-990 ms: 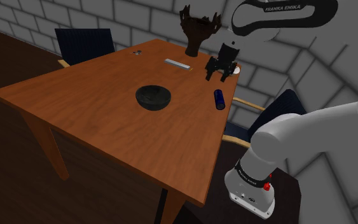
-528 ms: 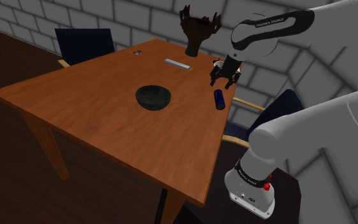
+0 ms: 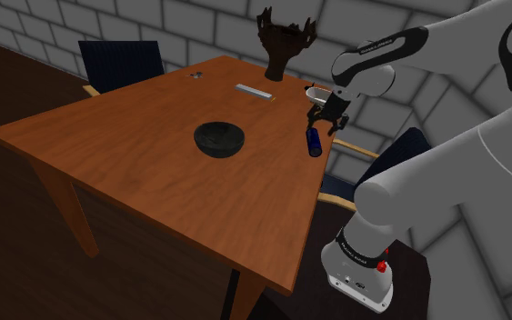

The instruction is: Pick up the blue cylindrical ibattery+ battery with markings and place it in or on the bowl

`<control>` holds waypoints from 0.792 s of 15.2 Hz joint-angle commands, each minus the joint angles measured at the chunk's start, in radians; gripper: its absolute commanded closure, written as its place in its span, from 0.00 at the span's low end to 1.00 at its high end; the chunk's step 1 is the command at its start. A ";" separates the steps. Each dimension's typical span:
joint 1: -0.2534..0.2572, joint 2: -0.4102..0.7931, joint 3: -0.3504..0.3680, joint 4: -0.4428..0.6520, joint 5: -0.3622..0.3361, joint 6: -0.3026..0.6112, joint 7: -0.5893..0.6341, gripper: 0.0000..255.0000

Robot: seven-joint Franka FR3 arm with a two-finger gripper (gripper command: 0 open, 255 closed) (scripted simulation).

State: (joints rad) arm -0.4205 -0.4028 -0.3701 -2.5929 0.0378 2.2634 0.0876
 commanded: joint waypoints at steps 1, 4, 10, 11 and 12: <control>0.002 0.020 -0.008 -0.009 0.007 0.030 -0.008 0.00; 0.012 0.050 -0.013 -0.028 0.021 0.077 -0.018 0.00; 0.017 0.068 -0.016 -0.037 0.030 0.102 -0.024 0.00; 0.017 0.068 -0.016 -0.037 0.030 0.102 -0.024 0.00; 0.017 0.068 -0.016 -0.037 0.030 0.102 -0.024 0.00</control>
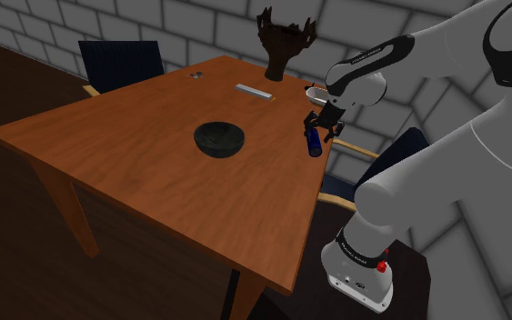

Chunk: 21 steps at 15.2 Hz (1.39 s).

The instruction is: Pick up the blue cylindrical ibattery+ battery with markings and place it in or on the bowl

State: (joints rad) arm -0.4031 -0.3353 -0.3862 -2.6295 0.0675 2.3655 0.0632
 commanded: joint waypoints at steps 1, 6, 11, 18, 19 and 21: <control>0.000 0.000 0.000 0.000 0.000 0.000 0.000 0.00; 0.000 0.000 0.000 0.000 0.000 0.000 0.000 1.00; 0.000 0.000 0.000 0.000 0.000 0.000 0.000 1.00; -0.014 -0.064 0.020 0.048 -0.027 -0.108 0.034 1.00; -0.016 -0.072 0.023 0.056 -0.030 -0.124 0.039 1.00; -0.018 -0.087 0.028 0.072 -0.034 -0.154 0.046 1.00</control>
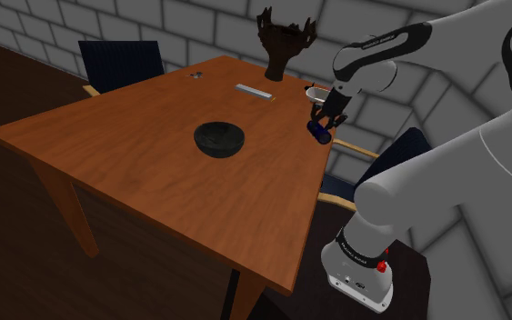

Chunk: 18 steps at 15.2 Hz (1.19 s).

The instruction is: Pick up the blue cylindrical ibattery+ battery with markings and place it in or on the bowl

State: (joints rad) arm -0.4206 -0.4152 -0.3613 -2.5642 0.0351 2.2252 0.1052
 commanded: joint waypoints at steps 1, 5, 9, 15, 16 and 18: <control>-0.002 -0.014 0.005 0.016 -0.004 -0.029 0.008 1.00; -0.005 -0.038 0.015 0.052 -0.011 -0.088 0.021 1.00; -0.007 -0.058 0.023 0.091 -0.015 -0.146 0.033 1.00; 0.092 0.009 0.028 0.031 -0.111 -0.067 -0.275 0.00; 0.113 0.020 0.032 0.011 -0.141 -0.045 -0.348 0.00; 0.149 0.038 0.040 -0.037 -0.207 0.007 -0.488 0.00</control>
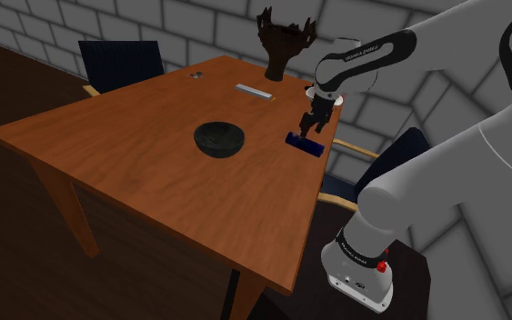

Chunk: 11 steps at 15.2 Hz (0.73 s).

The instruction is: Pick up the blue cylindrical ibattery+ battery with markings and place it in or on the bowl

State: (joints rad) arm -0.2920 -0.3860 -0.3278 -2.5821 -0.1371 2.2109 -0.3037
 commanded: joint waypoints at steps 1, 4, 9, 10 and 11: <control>0.027 0.011 0.007 -0.029 -0.048 0.032 -0.103 0.00; 0.027 0.040 0.000 -0.050 -0.047 0.081 -0.106 0.00; 0.030 0.089 -0.011 -0.077 -0.044 0.157 -0.111 0.00; 0.030 0.089 -0.011 -0.077 -0.044 0.157 -0.111 0.00; 0.030 0.089 -0.011 -0.077 -0.044 0.157 -0.111 0.00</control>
State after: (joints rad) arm -0.2626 -0.2988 -0.3385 -2.6587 -0.1815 2.3648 -0.4146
